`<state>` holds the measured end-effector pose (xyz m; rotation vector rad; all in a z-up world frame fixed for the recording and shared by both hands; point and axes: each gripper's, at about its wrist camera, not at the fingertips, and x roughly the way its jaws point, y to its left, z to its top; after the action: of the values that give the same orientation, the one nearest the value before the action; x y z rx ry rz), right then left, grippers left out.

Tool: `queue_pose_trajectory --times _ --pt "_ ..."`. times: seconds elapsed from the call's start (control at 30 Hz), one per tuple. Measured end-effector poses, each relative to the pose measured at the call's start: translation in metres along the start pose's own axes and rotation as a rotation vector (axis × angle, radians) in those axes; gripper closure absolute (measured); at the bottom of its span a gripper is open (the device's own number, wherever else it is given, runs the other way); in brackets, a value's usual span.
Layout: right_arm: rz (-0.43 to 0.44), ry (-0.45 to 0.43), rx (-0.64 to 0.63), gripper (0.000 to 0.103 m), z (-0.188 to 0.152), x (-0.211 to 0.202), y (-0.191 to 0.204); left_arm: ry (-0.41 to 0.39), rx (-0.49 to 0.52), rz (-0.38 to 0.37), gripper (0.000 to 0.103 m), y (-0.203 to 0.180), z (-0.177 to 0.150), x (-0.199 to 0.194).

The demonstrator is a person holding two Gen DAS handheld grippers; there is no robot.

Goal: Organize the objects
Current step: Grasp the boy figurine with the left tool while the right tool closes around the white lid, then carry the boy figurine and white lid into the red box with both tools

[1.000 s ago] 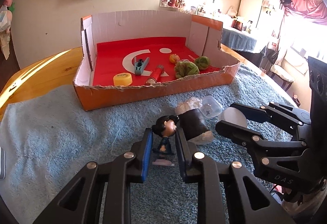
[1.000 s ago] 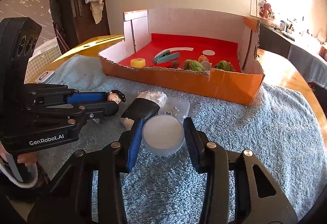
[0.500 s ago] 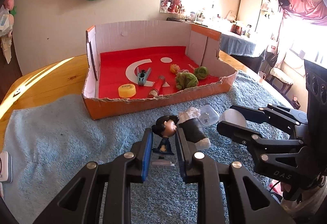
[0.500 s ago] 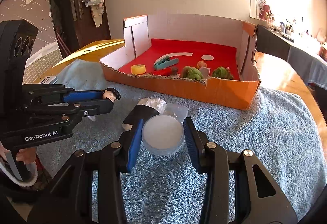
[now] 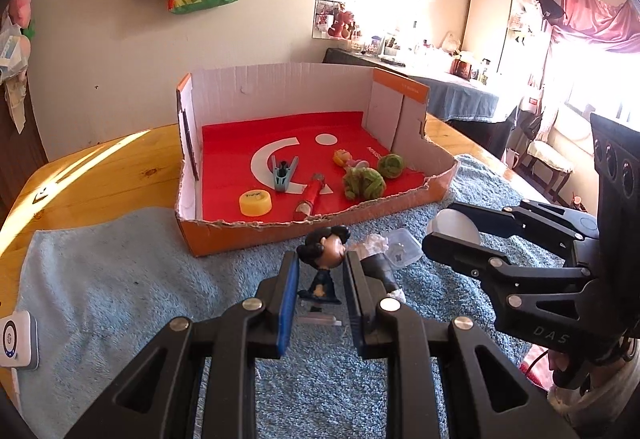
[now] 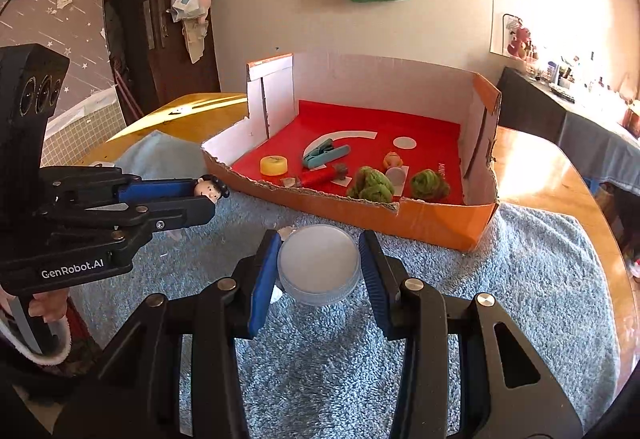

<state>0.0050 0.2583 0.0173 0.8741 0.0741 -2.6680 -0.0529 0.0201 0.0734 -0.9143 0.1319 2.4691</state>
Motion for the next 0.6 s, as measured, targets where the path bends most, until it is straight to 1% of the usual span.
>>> queue_pose_trajectory --times 0.17,0.3,0.4,0.47,0.6 --pt "0.003 -0.001 -0.001 0.064 0.006 0.000 0.000 -0.006 0.001 -0.002 0.079 0.001 0.011 -0.001" --pt "0.006 -0.002 -0.005 0.064 0.018 0.001 -0.004 -0.011 0.005 -0.002 0.079 0.005 0.027 0.001" --pt "0.007 -0.005 -0.009 0.064 0.033 0.005 -0.008 -0.005 0.002 -0.005 0.079 0.011 0.042 0.007" --pt "-0.006 -0.011 -0.020 0.064 0.045 0.009 -0.012 -0.001 0.005 0.008 0.079 0.014 0.053 0.013" --pt "-0.021 -0.001 -0.034 0.064 0.072 0.024 -0.022 0.016 0.019 0.014 0.079 0.021 0.079 0.032"
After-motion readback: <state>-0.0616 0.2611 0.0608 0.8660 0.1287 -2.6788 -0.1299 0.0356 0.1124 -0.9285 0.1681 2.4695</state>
